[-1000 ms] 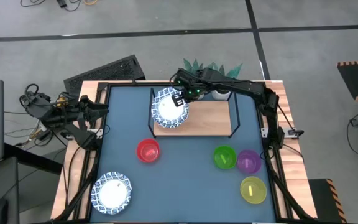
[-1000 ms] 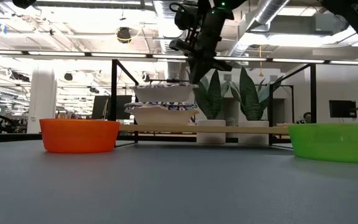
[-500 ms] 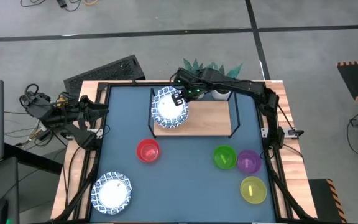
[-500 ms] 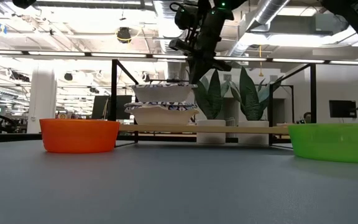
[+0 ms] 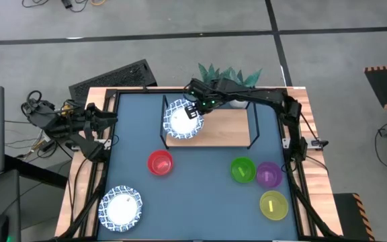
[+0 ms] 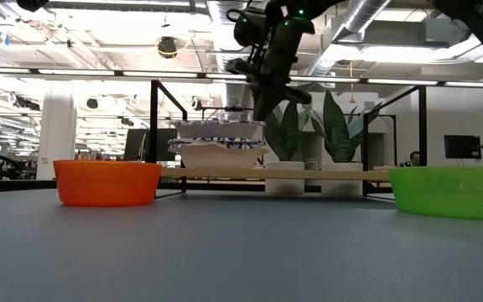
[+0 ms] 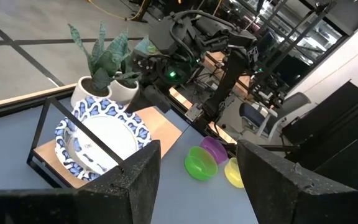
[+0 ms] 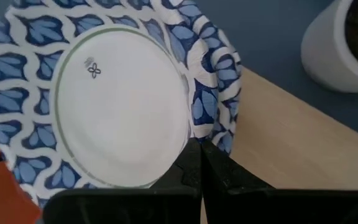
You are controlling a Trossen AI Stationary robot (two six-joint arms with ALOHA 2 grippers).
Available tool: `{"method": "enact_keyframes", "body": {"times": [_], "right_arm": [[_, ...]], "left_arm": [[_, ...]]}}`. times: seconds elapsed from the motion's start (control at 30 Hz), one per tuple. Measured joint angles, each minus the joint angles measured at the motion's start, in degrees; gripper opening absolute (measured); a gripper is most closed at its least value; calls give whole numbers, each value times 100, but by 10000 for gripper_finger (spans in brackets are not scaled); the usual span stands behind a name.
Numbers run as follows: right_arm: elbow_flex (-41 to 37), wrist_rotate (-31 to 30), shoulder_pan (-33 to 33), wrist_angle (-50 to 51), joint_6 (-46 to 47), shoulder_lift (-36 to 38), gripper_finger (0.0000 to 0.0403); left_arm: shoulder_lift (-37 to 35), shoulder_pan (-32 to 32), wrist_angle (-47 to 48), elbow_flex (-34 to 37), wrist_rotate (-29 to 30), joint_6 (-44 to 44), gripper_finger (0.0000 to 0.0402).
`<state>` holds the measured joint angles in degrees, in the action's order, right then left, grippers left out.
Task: Place and stack bowls onto a shelf
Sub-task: Stack the right white and blue plate on top of the other white and blue plates on the shelf, then stack the white and blue plate on top of the other white and blue plates on the shelf
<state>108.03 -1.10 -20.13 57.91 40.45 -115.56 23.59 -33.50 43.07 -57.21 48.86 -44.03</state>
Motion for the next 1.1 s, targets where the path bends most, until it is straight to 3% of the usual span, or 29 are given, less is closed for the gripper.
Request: {"method": "enact_keyframes", "body": {"times": [0.17, 0.6, 0.87, 1.1], "right_arm": [[0, 144, -32, -2, -28, -1, 20], [0, 19, -77, -13, -41, -1, 139], [260, -84, 11, 26, -102, 97, 160], [490, -66, 614, 281, -238, 543, 157]], "left_arm": [[0, 0, 0, 0, 0, -5, 197], [0, 0, -2, 0, 21, -18, 197], [2, 0, -2, 0, 36, -130, 197], [30, 0, 112, 28, -854, -355, 197]]}}
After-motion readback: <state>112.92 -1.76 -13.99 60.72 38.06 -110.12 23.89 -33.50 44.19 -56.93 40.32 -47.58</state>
